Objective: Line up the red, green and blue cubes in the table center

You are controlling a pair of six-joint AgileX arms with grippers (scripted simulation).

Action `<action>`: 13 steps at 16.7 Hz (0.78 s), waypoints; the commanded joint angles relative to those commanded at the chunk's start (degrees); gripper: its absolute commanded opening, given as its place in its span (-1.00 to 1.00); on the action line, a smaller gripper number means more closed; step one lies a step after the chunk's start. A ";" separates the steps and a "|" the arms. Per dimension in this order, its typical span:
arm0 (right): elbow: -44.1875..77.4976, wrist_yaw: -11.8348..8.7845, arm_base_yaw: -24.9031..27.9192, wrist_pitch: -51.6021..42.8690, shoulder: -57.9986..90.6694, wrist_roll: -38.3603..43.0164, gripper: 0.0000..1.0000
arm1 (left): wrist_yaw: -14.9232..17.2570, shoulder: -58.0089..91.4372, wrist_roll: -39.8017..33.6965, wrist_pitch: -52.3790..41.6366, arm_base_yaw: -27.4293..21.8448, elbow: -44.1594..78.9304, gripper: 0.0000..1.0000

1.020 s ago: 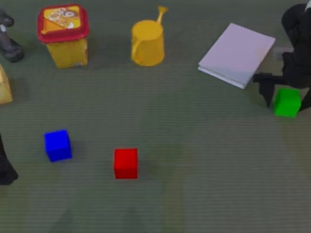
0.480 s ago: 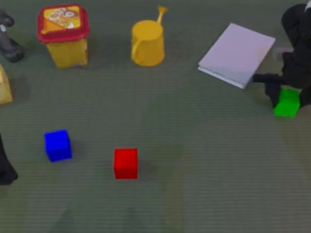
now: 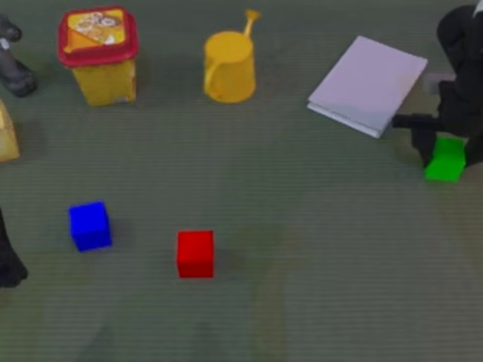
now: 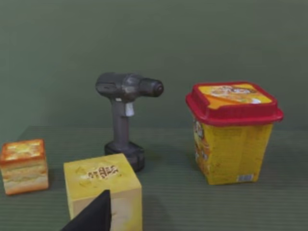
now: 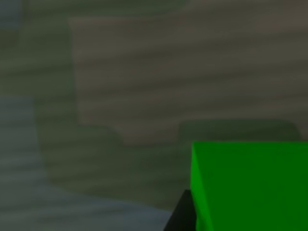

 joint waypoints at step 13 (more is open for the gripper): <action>9.62 -0.06 0.28 -13.17 -3.36 0.13 -1.00 | 0.00 0.00 0.00 0.00 0.00 0.00 1.00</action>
